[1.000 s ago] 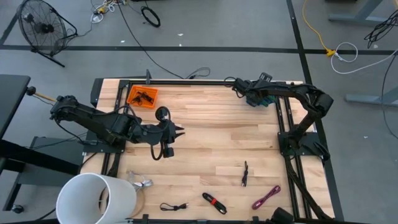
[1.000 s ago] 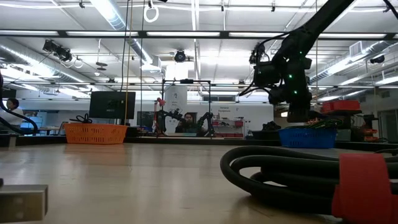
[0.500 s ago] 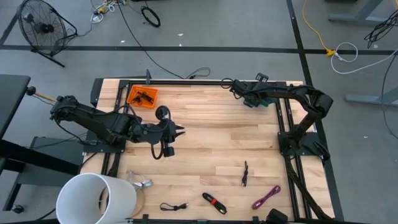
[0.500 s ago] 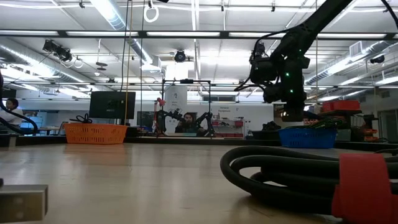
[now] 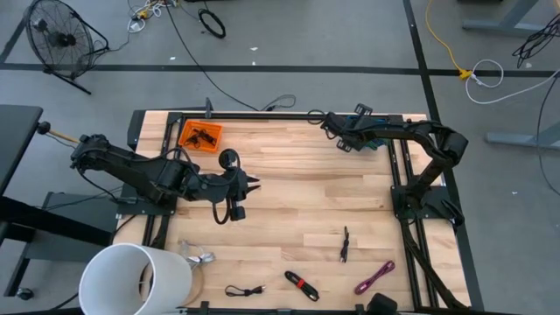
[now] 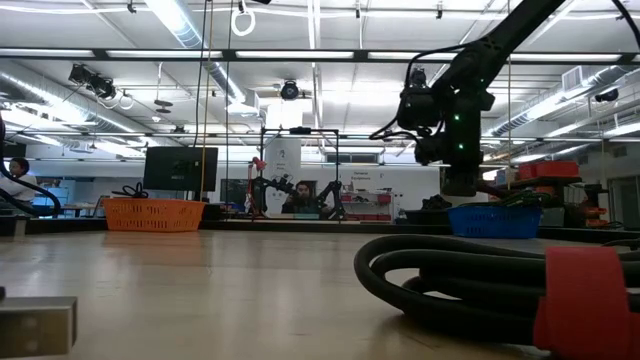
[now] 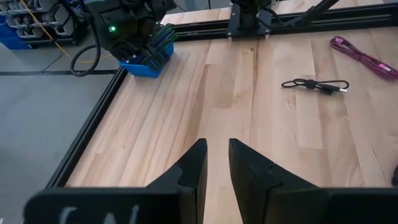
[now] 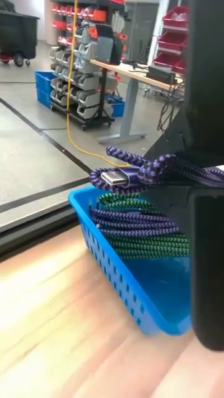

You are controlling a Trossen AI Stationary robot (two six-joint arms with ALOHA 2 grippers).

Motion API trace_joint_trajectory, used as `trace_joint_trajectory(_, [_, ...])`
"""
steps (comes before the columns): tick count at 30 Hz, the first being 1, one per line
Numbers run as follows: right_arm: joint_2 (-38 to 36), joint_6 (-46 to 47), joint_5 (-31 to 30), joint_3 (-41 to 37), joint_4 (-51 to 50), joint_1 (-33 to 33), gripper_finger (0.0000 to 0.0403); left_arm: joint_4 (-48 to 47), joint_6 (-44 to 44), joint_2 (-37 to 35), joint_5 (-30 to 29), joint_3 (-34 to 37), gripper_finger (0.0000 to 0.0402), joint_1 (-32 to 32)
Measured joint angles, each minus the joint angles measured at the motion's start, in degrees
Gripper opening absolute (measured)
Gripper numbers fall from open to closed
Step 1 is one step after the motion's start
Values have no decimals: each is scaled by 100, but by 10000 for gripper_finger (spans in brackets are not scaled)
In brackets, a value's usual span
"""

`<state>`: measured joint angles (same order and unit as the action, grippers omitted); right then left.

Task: Pick & Place USB Port
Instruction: Put the blue charger cable into the blue bin

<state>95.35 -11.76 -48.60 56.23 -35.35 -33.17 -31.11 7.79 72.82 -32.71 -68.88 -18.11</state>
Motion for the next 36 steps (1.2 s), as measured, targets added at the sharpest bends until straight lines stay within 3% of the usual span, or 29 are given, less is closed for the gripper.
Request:
trace_joint_trajectory(18, [2,10,493,0,-52,-202,24,-7,15,0,0,0,71,0])
trace_joint_trajectory(26, [4,67,826,0,-65,-201,74,-7,15,0,0,0,71,0])
trace_joint_trajectory(33, [7,364,-263,0,309,-205,118,-18,15,0,2,0,71,0])
trace_joint_trajectory(36, [7,326,253,0,432,-210,135,-57,15,0,2,0,71,0])
